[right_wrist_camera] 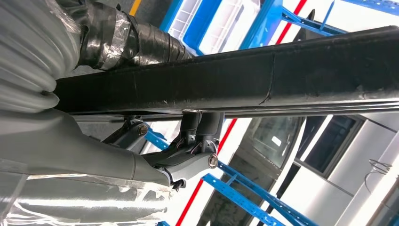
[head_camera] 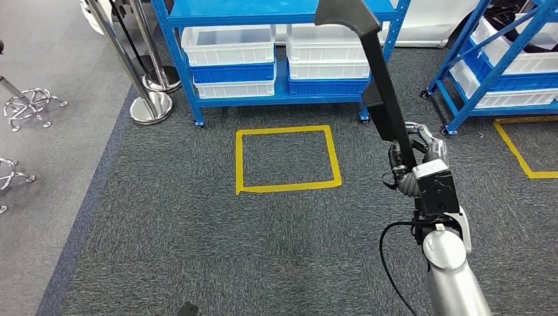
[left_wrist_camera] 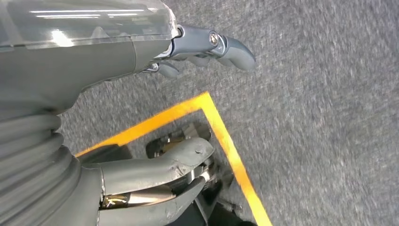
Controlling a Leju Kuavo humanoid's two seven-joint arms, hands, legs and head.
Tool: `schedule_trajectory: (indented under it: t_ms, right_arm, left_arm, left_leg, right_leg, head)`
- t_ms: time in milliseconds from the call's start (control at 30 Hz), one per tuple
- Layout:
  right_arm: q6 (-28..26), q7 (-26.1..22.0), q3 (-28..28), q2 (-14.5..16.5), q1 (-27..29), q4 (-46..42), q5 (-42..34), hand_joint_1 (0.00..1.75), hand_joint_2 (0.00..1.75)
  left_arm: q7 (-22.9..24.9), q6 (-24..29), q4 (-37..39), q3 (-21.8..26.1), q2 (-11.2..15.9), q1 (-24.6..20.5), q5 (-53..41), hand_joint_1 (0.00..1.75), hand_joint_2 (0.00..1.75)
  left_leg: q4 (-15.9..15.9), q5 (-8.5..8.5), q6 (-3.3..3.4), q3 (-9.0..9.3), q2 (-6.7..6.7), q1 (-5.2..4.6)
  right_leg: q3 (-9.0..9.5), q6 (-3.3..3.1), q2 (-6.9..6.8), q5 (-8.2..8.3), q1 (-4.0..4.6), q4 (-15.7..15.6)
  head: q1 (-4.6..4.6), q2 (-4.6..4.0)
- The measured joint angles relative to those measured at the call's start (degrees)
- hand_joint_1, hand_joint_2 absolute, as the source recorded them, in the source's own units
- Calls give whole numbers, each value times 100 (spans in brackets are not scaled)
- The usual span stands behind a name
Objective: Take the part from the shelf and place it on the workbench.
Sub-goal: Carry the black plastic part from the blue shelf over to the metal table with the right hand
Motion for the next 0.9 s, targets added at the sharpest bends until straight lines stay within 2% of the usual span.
schedule_trajectory:
  t_ms: [33, 67, 100, 167, 233, 267, 367, 433, 533, 567, 600, 633, 667, 733, 767, 867, 900]
  right_arm:
    - [0, 2, 0, 0, 5, 5, 0, 175, 175]
    - [0, 5, 0, 0, 12, 11, 0, 175, 175]
    - [0, 5, 0, 0, 16, 18, 0, 175, 175]
    - [0, 7, 0, 0, 9, 25, 0, 175, 175]
    - [0, 6, 0, 2, -12, 25, 0, 175, 175]
    - [0, 6, 0, 2, -17, 24, 0, 175, 175]
    - [1, 8, 0, 2, -11, 26, 0, 175, 175]
    - [3, 10, 0, 2, -21, 28, 1, 175, 175]
    - [6, 12, 0, 2, -32, 28, 0, 175, 175]
    - [7, 13, 0, 2, -32, 28, 0, 175, 175]
    - [8, 14, 0, 3, -31, 28, 0, 175, 175]
    - [8, 15, 0, 3, -32, 28, 1, 175, 175]
    - [8, 15, 0, 3, -35, 28, 1, 175, 175]
    - [7, 15, 0, 2, -46, 27, 1, 175, 175]
    - [7, 15, 0, 3, -51, 27, 1, 175, 175]
    - [8, 15, 0, 7, -53, 28, 1, 175, 175]
    - [8, 15, 0, 8, -52, 29, 1, 175, 175]
  left_arm:
    - [5, 1, 1, 0, -1, 1, -2, 0, 175]
    - [10, 2, 1, 0, -2, 6, -2, 0, 175]
    - [14, 2, 1, 0, -3, 11, -3, 0, 175]
    - [19, 2, 0, 0, -5, 17, -4, 0, 175]
    - [21, 2, -1, 0, -8, 12, -4, 0, 175]
    - [23, 2, -1, 0, -9, 11, -5, 0, 175]
    - [28, 2, -1, 0, -8, 15, -9, 0, 175]
    - [30, 1, 0, 0, -7, 13, -14, 0, 175]
    - [36, -2, 1, 0, -7, 18, -29, 0, 175]
    - [37, -2, 1, 0, -7, 24, -33, 0, 175]
    - [38, -1, 1, 0, -7, 29, -37, 0, 175]
    - [38, -1, 1, 0, -7, 31, -37, 0, 175]
    - [39, -1, 0, 0, -7, 29, -37, 0, 175]
    - [39, -1, -1, 0, -7, 15, -37, 0, 175]
    - [39, -1, 0, 0, -7, 11, -37, 0, 175]
    - [42, -1, 1, 0, -7, 19, -37, 0, 175]
    - [44, -1, 1, 1, -7, 22, -37, 0, 175]
  left_leg:
    - [13, 3, 5, -21, 1, -5]
    - [31, 2, 5, -42, 1, -9]
    - [57, -1, 3, -61, 0, -10]
    - [139, -27, -16, -99, -3, -8]
    - [269, -79, -59, -172, -6, -30]
    - [321, -95, -81, -209, -5, -37]
    - [387, -119, -141, -260, -6, -36]
    - [627, -317, -214, -351, -19, -13]
    - [1605, -862, -322, -733, -25, 72]
    - [1829, -933, -337, -812, -25, 92]
    - [1857, -895, -340, -798, -25, 104]
    - [1653, -756, -330, -672, -26, 109]
    - [1283, -563, -309, -462, -30, 110]
    - [548, -316, -263, -73, -47, 89]
    - [355, -272, -239, 16, -56, 69]
    - [201, -170, -141, 21, -60, 20]
    - [136, -107, -100, 20, -51, 21]
  right_leg:
    - [-127, 3, 3, -136, 7, 313]
    - [-193, 8, 2, -180, 11, 496]
    - [-160, 14, 0, -111, 11, 477]
    - [168, 14, -13, 217, 5, -94]
    - [453, -19, -30, 393, 14, -654]
    - [494, -43, -30, 400, 24, -765]
    - [465, -136, -15, 417, 27, -790]
    - [464, -194, -22, 456, 4, -815]
    - [439, -227, -29, 484, 10, -816]
    - [430, -228, -29, 491, 14, -815]
    - [425, -225, -29, 497, 15, -814]
    - [424, -219, -28, 504, 16, -814]
    - [425, -210, -26, 513, 15, -815]
    - [420, -167, -22, 543, 11, -827]
    - [411, -132, -21, 566, 4, -839]
    - [385, -5, -23, 639, -30, -893]
    - [369, 19, -24, 594, -35, -873]
  head:
    - [-1, 0]
    - [-1, 0]
    - [-1, 0]
    - [0, 0]
    - [0, 0]
    - [-1, 0]
    - [-2, 0]
    - [-4, 0]
    - [-6, 0]
    - [-6, 0]
    - [-6, 0]
    - [-6, 0]
    - [-6, 0]
    - [-6, 0]
    - [-6, 0]
    - [-6, 0]
    - [-6, 0]
